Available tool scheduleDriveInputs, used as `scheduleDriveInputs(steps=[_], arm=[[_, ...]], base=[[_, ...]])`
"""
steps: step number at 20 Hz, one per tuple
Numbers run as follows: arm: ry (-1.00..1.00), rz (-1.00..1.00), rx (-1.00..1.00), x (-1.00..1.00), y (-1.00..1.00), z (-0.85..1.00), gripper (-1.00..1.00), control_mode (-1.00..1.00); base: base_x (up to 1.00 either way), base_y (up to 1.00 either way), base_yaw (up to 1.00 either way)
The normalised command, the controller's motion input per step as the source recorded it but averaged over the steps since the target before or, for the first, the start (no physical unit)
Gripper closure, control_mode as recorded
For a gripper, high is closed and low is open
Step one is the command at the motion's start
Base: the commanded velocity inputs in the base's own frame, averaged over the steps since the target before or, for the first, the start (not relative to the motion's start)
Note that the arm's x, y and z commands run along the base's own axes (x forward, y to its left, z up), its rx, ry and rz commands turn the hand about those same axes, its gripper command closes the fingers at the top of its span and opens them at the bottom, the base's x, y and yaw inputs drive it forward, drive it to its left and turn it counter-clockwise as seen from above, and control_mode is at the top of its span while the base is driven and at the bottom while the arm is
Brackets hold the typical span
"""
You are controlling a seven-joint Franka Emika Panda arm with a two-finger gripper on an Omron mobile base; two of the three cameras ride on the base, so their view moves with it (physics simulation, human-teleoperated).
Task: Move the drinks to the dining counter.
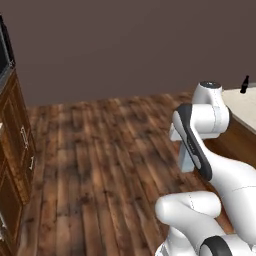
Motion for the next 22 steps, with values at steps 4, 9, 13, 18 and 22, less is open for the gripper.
scheduleDriveInputs(steps=[4,9,13,18,22], arm=[[0.00,0.00,0.00,0.00,0.00,0.00,1.00,1.00],[0.00,0.00,0.00,0.00,0.00,0.00,1.00,1.00],[0.00,0.00,0.00,0.00,0.00,0.00,1.00,1.00],[0.00,0.00,0.00,0.00,0.00,0.00,1.00,1.00],[0.00,0.00,0.00,0.00,0.00,0.00,1.00,1.00]], base=[[1.00,0.14,-0.29],[0.88,0.29,-0.53],[0.49,0.38,-0.76],[0.41,0.42,-0.80],[0.37,0.49,-0.81]])
